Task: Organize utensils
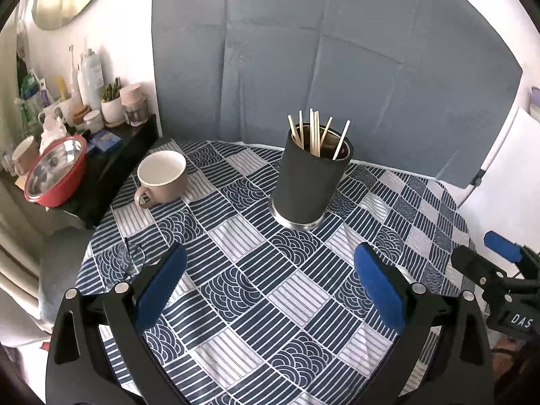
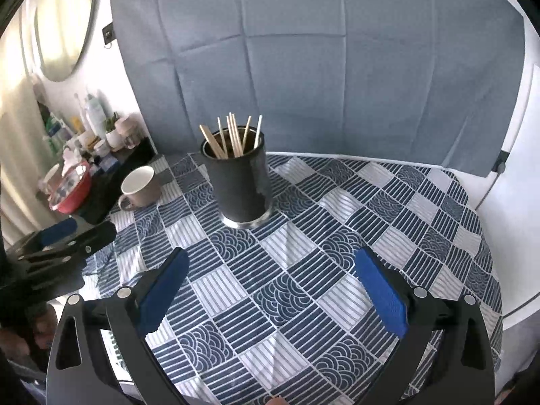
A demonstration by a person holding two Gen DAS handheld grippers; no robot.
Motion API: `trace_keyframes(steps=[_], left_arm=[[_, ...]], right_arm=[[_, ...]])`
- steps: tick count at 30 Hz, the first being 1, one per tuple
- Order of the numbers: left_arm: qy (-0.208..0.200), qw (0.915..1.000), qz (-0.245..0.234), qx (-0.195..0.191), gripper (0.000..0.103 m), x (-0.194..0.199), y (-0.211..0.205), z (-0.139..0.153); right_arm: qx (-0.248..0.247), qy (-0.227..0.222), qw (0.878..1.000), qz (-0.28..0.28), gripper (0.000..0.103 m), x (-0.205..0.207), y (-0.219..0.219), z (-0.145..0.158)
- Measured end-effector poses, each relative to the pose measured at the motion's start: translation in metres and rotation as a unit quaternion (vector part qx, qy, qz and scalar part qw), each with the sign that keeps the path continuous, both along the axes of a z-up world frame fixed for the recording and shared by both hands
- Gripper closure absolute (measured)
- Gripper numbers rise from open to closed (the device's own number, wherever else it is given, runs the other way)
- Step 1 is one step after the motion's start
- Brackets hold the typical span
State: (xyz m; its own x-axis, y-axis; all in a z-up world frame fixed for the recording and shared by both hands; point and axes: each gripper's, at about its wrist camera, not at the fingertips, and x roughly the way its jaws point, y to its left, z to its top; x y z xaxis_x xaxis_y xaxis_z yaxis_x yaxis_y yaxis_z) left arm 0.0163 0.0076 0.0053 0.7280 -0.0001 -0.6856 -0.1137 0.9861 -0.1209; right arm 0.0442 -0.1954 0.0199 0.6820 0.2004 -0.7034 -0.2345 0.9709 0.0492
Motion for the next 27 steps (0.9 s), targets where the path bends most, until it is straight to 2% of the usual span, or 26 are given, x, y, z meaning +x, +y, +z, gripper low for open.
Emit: trace_keyframes(steps=[8,27], left_arm=[[-0.026,0.9995,-0.001,0.018,0.006,-0.012,-0.009,0.008],[-0.007,0.9999,-0.003,-0.010,0.006,-0.017,-0.007,0.000]], right_arm=[[-0.007,0.004,1.000,-0.001,0.008,-0.005,0.000,-0.003],[0.003,0.002,1.000,-0.013,0.008,-0.014,-0.009,-0.004]])
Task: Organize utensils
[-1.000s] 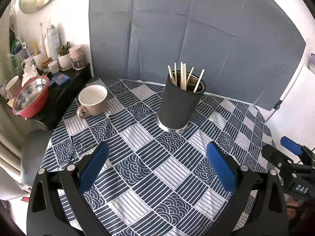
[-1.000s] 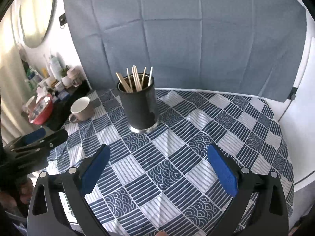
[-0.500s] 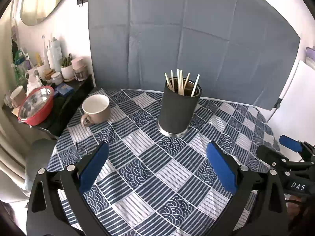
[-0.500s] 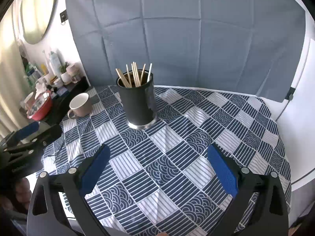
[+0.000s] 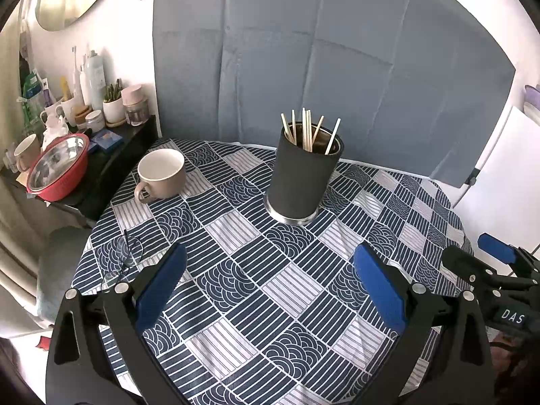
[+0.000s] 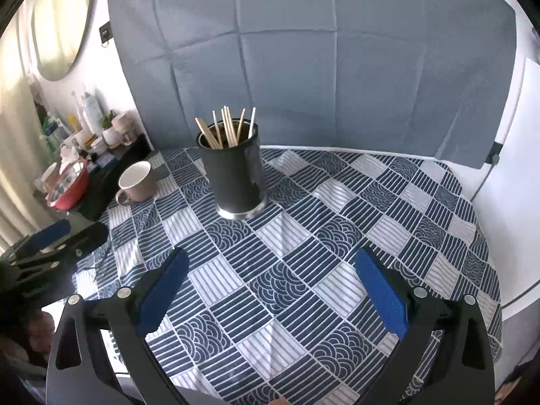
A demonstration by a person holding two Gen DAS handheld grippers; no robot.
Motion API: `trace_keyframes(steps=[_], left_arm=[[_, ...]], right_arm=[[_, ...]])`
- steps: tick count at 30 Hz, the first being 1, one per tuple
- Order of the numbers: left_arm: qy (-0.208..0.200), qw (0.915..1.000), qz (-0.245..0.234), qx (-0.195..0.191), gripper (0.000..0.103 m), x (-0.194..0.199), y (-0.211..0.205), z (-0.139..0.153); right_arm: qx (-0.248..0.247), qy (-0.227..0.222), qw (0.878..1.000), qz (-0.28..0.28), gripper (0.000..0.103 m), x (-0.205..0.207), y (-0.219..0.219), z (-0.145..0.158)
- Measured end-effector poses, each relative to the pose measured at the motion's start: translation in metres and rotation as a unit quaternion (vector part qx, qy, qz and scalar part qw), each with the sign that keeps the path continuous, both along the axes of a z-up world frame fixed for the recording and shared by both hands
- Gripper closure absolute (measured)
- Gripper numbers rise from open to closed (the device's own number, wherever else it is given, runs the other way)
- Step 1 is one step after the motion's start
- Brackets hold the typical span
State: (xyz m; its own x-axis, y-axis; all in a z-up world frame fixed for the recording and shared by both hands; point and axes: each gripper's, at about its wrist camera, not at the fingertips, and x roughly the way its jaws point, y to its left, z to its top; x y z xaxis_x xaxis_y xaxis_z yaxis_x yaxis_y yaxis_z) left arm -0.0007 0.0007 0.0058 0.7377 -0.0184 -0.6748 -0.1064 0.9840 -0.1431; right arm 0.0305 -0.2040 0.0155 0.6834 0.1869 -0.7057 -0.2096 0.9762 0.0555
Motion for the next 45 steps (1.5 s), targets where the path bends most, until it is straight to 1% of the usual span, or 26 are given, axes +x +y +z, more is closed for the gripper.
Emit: trace_keyframes(steps=[8,33,45], left_arm=[[0.008,1.0000,0.001,-0.006,0.006,-0.002,0.001,-0.003],[0.000,0.9999,0.010,0.008,0.006,-0.005,-0.003,0.000],[0.002,0.9999,0.004,0.015,0.006,-0.004,-0.006,0.001]], right_arm=[[-0.009,-0.007,1.000,0.006,0.008,-0.007,0.003,0.001],[-0.004,-0.010,1.000,0.015,0.008,-0.011,0.003,0.003],[-0.002,-0.006,1.000,0.018,0.008,-0.010,0.000,0.002]])
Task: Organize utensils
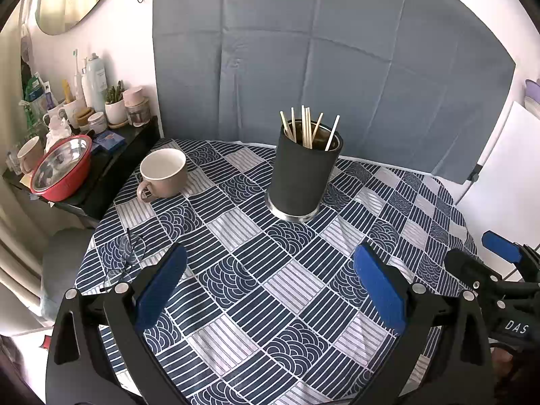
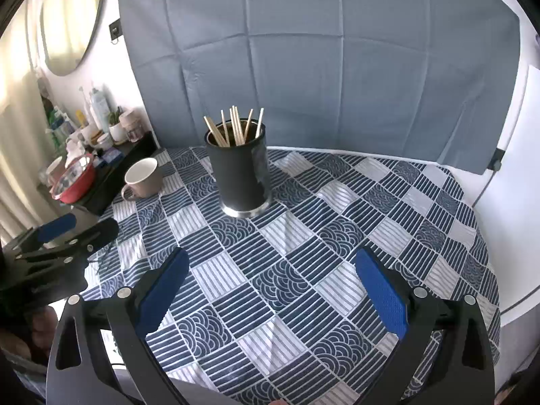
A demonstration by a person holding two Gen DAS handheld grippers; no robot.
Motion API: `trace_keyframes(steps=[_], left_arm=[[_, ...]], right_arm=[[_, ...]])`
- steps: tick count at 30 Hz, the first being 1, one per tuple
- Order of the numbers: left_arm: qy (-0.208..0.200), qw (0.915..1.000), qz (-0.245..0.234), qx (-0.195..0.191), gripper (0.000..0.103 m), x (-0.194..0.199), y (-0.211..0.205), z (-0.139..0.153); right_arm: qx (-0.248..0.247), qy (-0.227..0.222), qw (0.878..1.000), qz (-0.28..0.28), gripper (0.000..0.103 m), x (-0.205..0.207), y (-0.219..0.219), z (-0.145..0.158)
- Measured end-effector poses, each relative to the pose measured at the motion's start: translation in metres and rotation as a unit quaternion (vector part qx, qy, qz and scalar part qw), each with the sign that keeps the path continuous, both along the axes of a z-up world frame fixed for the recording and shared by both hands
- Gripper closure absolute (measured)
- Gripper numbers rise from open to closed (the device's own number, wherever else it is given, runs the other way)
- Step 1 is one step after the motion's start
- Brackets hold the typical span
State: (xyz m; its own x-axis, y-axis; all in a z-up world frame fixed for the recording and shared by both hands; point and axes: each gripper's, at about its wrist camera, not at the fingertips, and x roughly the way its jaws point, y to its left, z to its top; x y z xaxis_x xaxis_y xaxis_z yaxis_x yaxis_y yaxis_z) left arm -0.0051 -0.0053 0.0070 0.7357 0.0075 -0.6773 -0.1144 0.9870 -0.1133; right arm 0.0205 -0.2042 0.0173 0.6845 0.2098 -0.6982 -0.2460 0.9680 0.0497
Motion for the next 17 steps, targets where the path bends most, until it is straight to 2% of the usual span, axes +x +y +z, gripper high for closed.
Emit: trace_keyframes(steps=[17], left_arm=[[0.003,0.9998,0.000,0.020,0.006,-0.0009,0.0033,-0.0006]], right_arm=[[0.008,0.009,1.000,-0.013,0.008,-0.0017,-0.0001,-0.0023]])
